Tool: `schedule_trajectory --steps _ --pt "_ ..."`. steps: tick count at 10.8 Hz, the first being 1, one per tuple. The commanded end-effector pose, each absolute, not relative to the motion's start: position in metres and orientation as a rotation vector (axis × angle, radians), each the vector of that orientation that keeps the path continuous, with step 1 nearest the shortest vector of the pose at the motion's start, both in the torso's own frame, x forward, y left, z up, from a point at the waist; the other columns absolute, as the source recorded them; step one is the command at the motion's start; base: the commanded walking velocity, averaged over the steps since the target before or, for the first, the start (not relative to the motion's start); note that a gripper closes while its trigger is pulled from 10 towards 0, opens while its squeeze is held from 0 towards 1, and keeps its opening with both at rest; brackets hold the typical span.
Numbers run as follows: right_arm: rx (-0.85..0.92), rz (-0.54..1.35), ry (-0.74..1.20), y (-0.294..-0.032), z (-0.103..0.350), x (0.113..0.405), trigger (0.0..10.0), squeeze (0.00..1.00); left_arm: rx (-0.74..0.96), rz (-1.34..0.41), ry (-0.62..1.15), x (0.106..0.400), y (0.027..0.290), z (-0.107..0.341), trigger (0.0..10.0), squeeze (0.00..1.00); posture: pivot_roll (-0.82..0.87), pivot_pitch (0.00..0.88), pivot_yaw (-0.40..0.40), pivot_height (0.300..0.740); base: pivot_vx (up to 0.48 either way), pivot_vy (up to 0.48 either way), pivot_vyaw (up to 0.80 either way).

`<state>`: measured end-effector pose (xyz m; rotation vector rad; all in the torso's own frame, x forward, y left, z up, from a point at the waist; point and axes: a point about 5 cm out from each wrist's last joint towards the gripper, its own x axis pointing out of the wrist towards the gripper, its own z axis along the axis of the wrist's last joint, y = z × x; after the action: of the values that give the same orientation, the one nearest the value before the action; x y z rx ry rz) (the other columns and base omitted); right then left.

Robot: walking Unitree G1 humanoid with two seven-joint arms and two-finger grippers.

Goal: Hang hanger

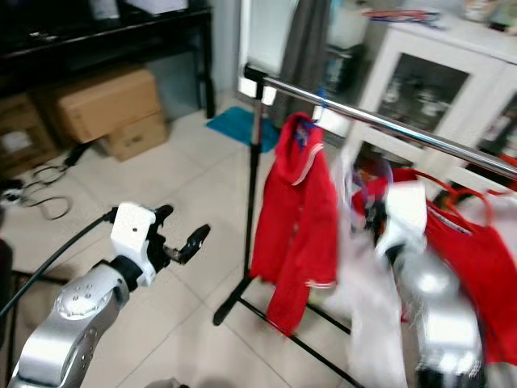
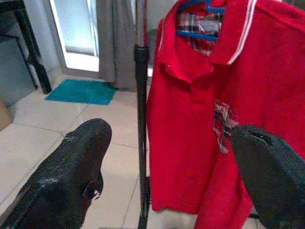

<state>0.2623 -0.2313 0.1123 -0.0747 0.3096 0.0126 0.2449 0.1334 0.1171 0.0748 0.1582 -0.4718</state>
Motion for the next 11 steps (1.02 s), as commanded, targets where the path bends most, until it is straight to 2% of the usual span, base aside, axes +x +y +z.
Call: schedule_trajectory --steps 1,2,5,8,10,11 --pt "-0.092 -0.026 0.318 -0.223 0.113 0.254 7.4 0.0 0.074 -0.472 0.158 0.242 0.132 0.118 10.0 0.0 -0.01 0.0 -0.034 0.74 -0.259 0.0 0.0" --pt "-0.094 -0.058 0.363 -0.219 0.107 0.244 10.0 0.0 0.082 -0.497 0.159 0.241 0.128 0.119 10.0 0.0 0.01 0.0 -0.028 0.74 -0.255 0.0 0.0" --pt "-0.162 -0.127 0.458 -0.231 0.098 0.215 10.0 0.0 0.038 -0.577 0.137 0.252 0.105 0.119 10.0 0.0 -0.11 0.0 -0.008 0.74 -0.251 0.0 0.0" --pt "-0.168 -0.049 0.396 -0.221 0.118 0.223 10.0 0.0 0.035 -0.564 0.128 0.259 0.105 0.117 10.0 0.0 -0.11 0.0 -0.018 0.74 -0.082 0.0 0.0" --pt "-0.137 0.064 0.363 -0.208 0.12 0.234 10.0 0.0 0.019 -0.644 0.148 0.266 0.111 0.117 10.0 0.0 -0.08 0.0 -0.032 0.74 0.0 0.0 0.0" --pt "-0.156 0.139 0.356 -0.204 0.12 0.238 2.4 0.0 0.092 -0.635 0.16 0.274 0.118 0.113 10.0 0.67 -0.06 0.0 -0.027 0.74 0.0 0.0 0.0"
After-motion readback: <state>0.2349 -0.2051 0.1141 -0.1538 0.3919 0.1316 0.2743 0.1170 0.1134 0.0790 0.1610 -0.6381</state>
